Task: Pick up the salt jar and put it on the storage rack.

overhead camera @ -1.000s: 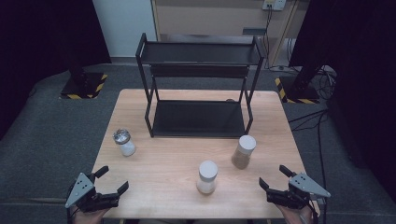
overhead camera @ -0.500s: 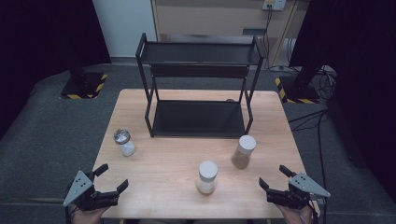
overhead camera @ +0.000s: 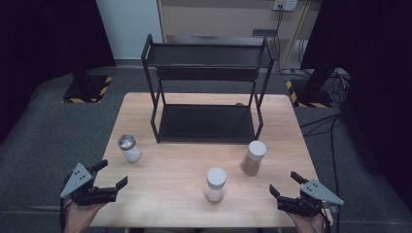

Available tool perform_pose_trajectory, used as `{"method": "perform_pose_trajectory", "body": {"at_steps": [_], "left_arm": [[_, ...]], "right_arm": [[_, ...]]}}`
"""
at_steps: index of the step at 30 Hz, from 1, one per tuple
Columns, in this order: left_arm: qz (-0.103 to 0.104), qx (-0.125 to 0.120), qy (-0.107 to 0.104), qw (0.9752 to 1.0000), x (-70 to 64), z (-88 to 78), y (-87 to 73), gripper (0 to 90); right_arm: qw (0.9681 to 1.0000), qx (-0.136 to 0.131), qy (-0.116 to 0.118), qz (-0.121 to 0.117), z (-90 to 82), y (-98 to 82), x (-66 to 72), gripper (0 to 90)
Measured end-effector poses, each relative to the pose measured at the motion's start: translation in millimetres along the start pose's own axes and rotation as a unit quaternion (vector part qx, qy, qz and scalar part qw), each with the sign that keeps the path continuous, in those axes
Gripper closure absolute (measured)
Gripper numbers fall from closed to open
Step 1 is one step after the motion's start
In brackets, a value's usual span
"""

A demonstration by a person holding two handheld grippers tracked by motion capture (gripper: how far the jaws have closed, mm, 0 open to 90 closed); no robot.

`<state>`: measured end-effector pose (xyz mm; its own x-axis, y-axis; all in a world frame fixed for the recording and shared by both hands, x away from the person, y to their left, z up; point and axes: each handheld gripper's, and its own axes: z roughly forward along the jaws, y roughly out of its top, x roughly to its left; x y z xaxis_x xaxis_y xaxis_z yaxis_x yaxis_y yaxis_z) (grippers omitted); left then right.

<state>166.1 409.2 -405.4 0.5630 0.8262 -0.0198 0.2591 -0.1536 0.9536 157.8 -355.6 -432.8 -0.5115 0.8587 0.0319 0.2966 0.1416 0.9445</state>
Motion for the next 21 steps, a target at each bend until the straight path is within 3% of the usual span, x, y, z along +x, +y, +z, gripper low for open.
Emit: {"method": "perform_pose_trajectory", "body": {"at_steps": [4, 14, 19, 21], "left_arm": [[0.015, 0.009, 0.003, 0.9998, 8.8, 4.0, 11.0, 3.9], [-0.003, 0.022, -0.001, 0.9998, 41.0, 23.5, 30.7, 6.0], [0.001, 0.039, 0.004, 0.9992, 50.0, 37.9, 37.7, 6.5], [-0.012, 0.043, 0.004, 0.9990, 57.1, 45.6, 38.2, 6.6]], "right_arm": [[1.0000, 0.001, -0.001, 0.001, -0.2, 0.3, 0.5, 8.0], [1.0000, 0.003, 0.001, 0.000, 0.5, 0.4, -0.3, 8.1], [1.0000, 0.004, 0.000, -0.001, 0.6, 0.7, 0.0, 8.2], [1.0000, 0.003, 0.001, 0.000, 0.6, 0.5, -0.3, 8.2]]}}
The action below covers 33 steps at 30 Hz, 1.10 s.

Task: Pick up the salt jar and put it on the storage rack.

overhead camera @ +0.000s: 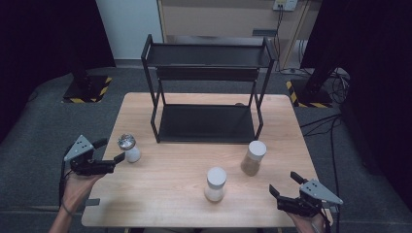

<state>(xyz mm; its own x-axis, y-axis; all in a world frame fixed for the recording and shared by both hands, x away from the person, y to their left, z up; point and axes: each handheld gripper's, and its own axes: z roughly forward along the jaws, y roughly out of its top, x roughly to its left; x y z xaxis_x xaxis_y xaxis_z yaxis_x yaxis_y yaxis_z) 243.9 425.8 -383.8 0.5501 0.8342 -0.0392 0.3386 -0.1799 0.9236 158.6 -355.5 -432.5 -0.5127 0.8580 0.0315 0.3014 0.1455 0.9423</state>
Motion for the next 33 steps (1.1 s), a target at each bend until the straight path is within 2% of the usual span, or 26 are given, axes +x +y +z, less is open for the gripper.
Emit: {"method": "perform_pose_trajectory", "body": {"at_steps": [4, 9, 14, 19, 23, 28, 33], "left_arm": [[-0.001, 0.006, 0.003, 1.0000, 3.7, 8.0, 2.0, 6.8], [-0.015, 0.018, 0.004, 0.9997, 13.5, 24.3, 1.6, 7.7], [-0.015, 0.033, 0.008, 0.9993, 18.1, 36.7, 1.7, 9.2], [-0.032, 0.034, 0.008, 0.9989, 23.6, 45.8, -1.9, 10.7], [-0.037, 0.038, 0.010, 0.9985, 26.2, 52.0, -4.4, 12.0], [-0.041, 0.041, 0.006, 0.9983, 27.8, 59.9, -8.6, 14.3], [-0.032, 0.041, 0.001, 0.9986, 27.8, 64.6, -10.6, 22.4]], "right_arm": [[1.0000, 0.001, 0.001, -0.001, 0.3, 0.0, -0.2, 8.2], [1.0000, 0.000, 0.001, -0.001, 0.2, -0.1, -0.4, 8.2], [1.0000, 0.001, 0.001, -0.001, 0.3, 0.0, -0.4, 8.3], [1.0000, 0.001, 0.001, -0.001, 0.3, -0.1, -0.4, 8.3], [1.0000, 0.001, 0.001, -0.001, 0.4, 0.0, -0.4, 8.3], [1.0000, 0.002, 0.001, -0.001, 0.6, 0.0, -0.4, 8.3], [1.0000, 0.002, 0.000, 0.000, 0.6, 0.0, -0.4, 8.3]]}}
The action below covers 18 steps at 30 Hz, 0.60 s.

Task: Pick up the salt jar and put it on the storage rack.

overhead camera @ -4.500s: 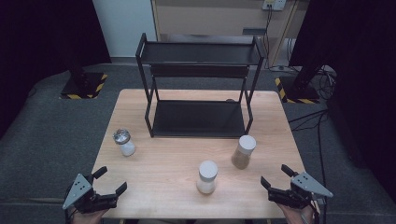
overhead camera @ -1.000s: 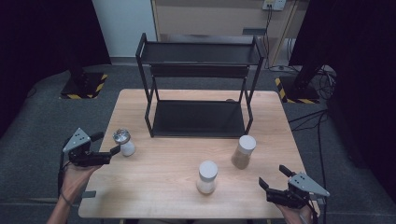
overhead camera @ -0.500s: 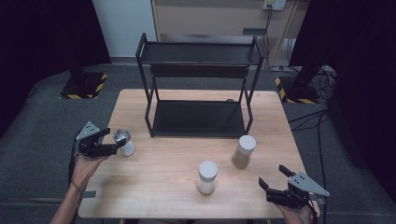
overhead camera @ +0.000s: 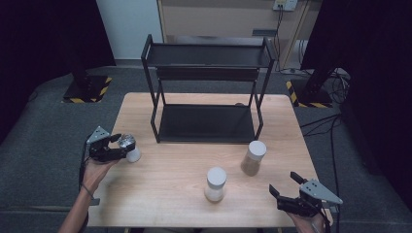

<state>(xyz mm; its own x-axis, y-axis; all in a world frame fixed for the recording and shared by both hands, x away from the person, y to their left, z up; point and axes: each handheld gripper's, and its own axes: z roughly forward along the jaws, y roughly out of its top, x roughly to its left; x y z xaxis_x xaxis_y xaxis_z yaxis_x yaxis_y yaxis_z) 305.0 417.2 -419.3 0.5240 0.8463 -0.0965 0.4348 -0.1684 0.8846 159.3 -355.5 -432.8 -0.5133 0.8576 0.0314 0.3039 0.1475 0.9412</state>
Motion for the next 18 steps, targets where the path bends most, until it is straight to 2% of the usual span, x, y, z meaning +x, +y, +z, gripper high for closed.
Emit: {"method": "perform_pose_trajectory", "body": {"at_steps": [3, 4, 12, 16, 18], "left_arm": [[0.003, -0.002, -0.001, 1.0000, -0.1, 3.3, -2.0, 31.3], [0.010, -0.012, 0.004, 0.9999, -2.4, 3.9, -5.8, 32.3], [0.020, -0.016, 0.006, 0.9997, -6.4, 1.1, -8.4, 33.6], [0.031, -0.008, -0.002, 0.9995, -8.9, 0.7, -4.4, 33.7], [0.043, -0.004, -0.013, 0.9990, -12.0, 0.2, -1.1, 33.6]], "right_arm": [[1.0000, 0.001, 0.000, 0.000, 0.1, 0.2, 0.1, 8.4], [1.0000, 0.001, 0.000, 0.000, -0.1, 0.2, 0.2, 8.4], [1.0000, -0.001, 0.001, -0.001, -0.1, -0.1, -0.1, 8.4], [1.0000, -0.001, 0.000, 0.000, -0.1, -0.2, -0.1, 8.4], [1.0000, -0.001, 0.000, 0.000, -0.1, -0.1, 0.0, 8.4]]}}
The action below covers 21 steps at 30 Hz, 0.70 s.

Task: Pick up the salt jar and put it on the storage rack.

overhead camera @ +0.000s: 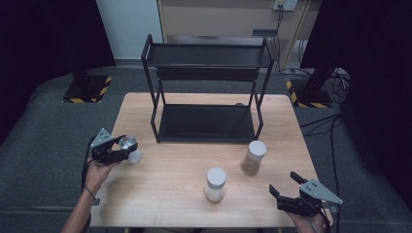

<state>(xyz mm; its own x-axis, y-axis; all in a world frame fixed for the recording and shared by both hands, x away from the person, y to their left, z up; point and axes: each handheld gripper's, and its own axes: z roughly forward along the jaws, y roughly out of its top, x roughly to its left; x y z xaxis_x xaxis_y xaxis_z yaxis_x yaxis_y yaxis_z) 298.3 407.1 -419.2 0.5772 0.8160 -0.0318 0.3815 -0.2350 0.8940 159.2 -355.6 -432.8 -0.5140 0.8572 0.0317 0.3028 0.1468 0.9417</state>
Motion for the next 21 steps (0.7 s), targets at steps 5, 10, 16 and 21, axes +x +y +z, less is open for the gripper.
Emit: {"method": "perform_pose_trajectory", "body": {"at_steps": [5, 10, 16, 21], "left_arm": [[0.013, -0.005, -0.028, 0.9995, -5.8, 1.0, 6.7, 33.6], [0.032, -0.006, -0.056, 0.9979, -15.2, 7.0, 21.0, 33.6], [0.046, -0.012, -0.086, 0.9952, -28.6, 17.1, 39.9, 33.6], [0.051, -0.013, -0.100, 0.9936, -38.5, 28.0, 54.3, 33.6]], "right_arm": [[1.0000, 0.000, 0.000, -0.001, 0.1, 0.0, 0.0, 8.5], [1.0000, 0.000, 0.001, -0.001, 0.0, 0.1, 0.0, 8.5], [1.0000, 0.000, 0.002, -0.001, -0.2, 0.0, -0.3, 8.5], [1.0000, 0.000, 0.003, -0.002, -0.2, -0.1, -0.5, 8.5]]}}
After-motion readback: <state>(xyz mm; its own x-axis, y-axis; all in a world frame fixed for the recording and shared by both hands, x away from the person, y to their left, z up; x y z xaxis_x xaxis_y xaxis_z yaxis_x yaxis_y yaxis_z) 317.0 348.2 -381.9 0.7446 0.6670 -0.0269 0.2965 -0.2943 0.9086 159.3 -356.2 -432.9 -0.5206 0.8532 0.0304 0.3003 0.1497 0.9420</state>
